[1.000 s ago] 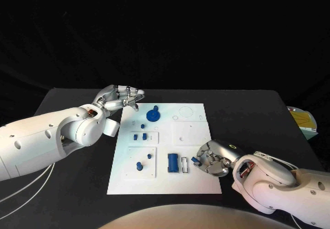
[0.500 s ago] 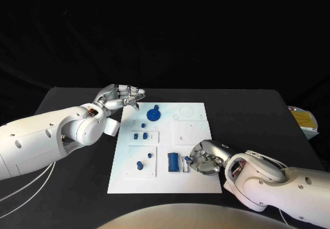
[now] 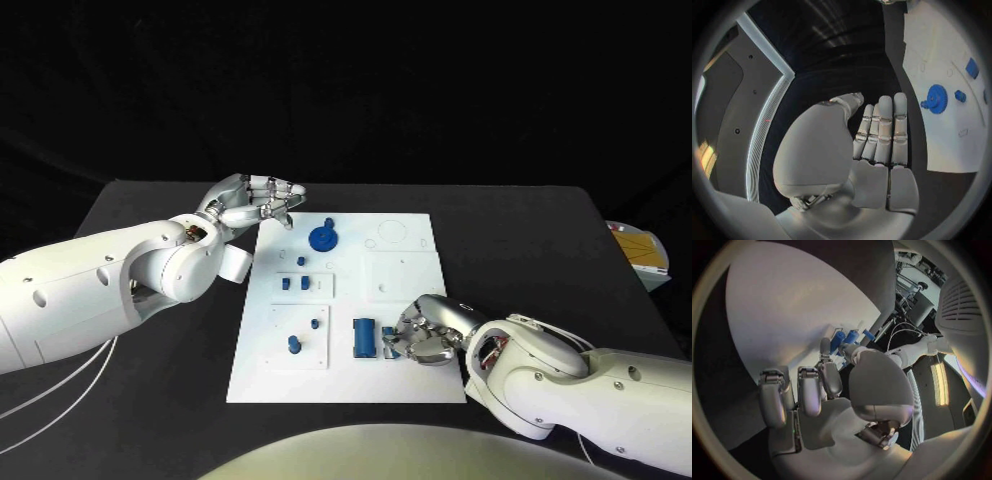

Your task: Assemble the parts on the task board

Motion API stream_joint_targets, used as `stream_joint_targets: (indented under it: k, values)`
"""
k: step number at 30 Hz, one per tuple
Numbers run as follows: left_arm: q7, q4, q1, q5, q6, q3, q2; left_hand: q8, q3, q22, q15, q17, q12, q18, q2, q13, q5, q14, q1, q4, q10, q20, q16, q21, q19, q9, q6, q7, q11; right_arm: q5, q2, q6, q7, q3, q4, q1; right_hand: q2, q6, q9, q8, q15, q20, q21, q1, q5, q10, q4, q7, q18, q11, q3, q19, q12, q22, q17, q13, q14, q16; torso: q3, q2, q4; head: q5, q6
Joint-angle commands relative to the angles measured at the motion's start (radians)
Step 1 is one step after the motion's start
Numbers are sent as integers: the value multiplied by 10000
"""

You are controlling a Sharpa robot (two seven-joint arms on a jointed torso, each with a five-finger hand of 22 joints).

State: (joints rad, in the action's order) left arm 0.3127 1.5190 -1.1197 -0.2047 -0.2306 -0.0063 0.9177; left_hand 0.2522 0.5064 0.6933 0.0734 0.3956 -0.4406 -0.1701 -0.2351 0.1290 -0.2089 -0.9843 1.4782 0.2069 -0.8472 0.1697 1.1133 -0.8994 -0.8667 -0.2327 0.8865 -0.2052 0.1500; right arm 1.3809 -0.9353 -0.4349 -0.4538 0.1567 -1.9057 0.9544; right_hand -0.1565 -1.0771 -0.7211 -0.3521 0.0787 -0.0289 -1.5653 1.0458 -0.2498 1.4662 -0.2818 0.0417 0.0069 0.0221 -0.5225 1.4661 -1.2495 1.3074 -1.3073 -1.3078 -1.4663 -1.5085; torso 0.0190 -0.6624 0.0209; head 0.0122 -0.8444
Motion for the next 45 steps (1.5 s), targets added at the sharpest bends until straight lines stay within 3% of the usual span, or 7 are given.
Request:
stream_joint_targets:
  k: [1,9,13,21,38,45]
  values:
    - [67,31,-5,43,75,8,-4,48,-16,-8,29,-9,-54,-133,61,12,-41,65,39,-12,87,19,17,68,42,-14,-86,-15,6,5,32,219,-4,2,2,-14,-58,5,15,43,87,66,-55,-15,29,87,4,56,-69,40,55,1047,-46,2634,-1175,-816,-768,-65,-4,5,5,11,-5]
    - [60,30,-5,43,74,8,-1,50,-16,-7,31,-10,-63,-132,60,12,-41,70,38,-10,98,20,20,69,44,-14,-91,-19,9,24,60,208,-28,2,27,-15,-58,-2,33,53,88,68,-55,-92,18,84,-74,58,-69,39,248,1047,-34,2634,-1170,-817,-766,-62,0,10,7,21,-5]
    - [55,31,-5,43,74,8,-2,50,-16,-7,31,-10,-63,-132,60,12,-41,70,38,-10,98,20,20,69,44,-14,-91,-19,9,49,66,203,-63,2,52,-15,-36,-17,76,81,86,69,-55,-392,-152,76,-100,59,-69,38,713,1047,-11,2634,-1167,-819,-764,-59,1,10,1,18,4]
    - [47,32,-5,43,65,8,6,47,-20,-6,34,-11,-68,-131,55,11,-39,74,32,-7,112,22,23,71,46,-12,-102,-23,13,105,53,171,-70,2,54,-15,124,-32,141,111,103,80,-55,-917,847,66,-120,28,-69,58,1535,1047,35,2634,-1149,-821,-761,-48,0,8,1,4,15]
    - [34,27,-5,43,46,8,41,39,-26,-6,40,-13,-86,-130,48,10,-39,81,21,1,137,26,30,76,50,-7,-130,-34,19,26,-578,406,376,3,-465,-16,-32,-27,154,109,108,85,-55,-635,1045,79,-85,21,-69,66,1776,1047,11,2634,-1203,-845,-772,-68,-8,12,31,58,27]
    - [30,21,-5,43,49,7,27,33,-28,-6,41,-13,-90,-130,45,10,-39,83,20,2,143,27,32,77,51,-4,-143,-37,21,-1,-634,592,408,4,-524,-21,-88,-33,157,104,110,86,-55,-538,1086,86,-81,17,-69,68,1848,1047,-2,2634,-1215,-855,-775,-73,-9,9,4,44,27]
